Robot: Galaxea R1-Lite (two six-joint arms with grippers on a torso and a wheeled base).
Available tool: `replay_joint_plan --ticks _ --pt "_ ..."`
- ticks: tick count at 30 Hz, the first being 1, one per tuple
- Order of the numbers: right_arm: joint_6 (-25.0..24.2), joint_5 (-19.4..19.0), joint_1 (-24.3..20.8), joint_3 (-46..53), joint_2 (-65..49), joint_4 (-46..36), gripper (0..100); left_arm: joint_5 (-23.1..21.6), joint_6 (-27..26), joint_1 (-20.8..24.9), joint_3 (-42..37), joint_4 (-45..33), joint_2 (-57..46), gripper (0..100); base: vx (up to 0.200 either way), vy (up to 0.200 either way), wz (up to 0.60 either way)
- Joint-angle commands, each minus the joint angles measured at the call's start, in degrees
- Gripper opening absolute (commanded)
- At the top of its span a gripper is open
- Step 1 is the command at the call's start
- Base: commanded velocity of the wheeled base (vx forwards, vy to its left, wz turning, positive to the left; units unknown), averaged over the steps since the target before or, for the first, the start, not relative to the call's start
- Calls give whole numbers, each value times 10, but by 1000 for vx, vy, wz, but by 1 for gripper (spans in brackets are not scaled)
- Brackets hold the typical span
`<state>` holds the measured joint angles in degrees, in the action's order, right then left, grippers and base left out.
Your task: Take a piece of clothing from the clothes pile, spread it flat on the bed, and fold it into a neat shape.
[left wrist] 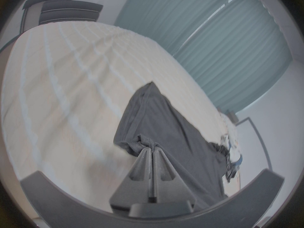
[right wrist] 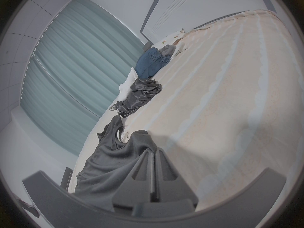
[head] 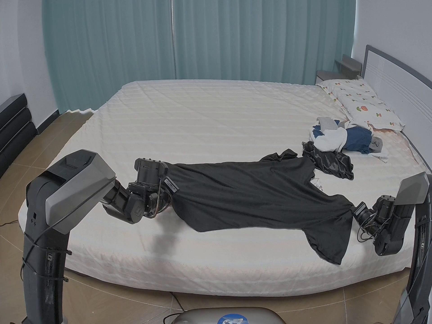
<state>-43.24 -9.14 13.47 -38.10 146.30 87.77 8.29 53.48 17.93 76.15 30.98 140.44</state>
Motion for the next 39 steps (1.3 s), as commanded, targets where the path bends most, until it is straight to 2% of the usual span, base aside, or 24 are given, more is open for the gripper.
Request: replay_joint_plan --ticks 1,15,16,20,28,33,34,39 --pt "-1 0 -8 0 3 10 0 1 6 -26 -2 53 2 0 0 0 0" --pt "-2 28 -10 -39 23 18 0 -3 6 -30 18 74 46 0 0 0 0" --pt "-2 30 -10 -43 27 17 0 -3 6 -29 18 85 47 100 0 0 0" --pt "-3 27 -11 -43 29 18 0 -4 6 -30 17 118 53 100 0 0 0" --pt "-4 23 -10 -29 19 18 0 -3 7 -34 13 121 52 100 0 0 0" --pt "-2 13 -10 -22 15 18 0 0 38 -38 12 121 48 100 0 0 0" --pt "-4 1 -10 -17 6 18 100 0 44 -40 10 120 43 100 0 0 0" --pt "-3 -28 -6 39 -38 18 100 -6 45 -47 -16 120 23 100 0 0 0"
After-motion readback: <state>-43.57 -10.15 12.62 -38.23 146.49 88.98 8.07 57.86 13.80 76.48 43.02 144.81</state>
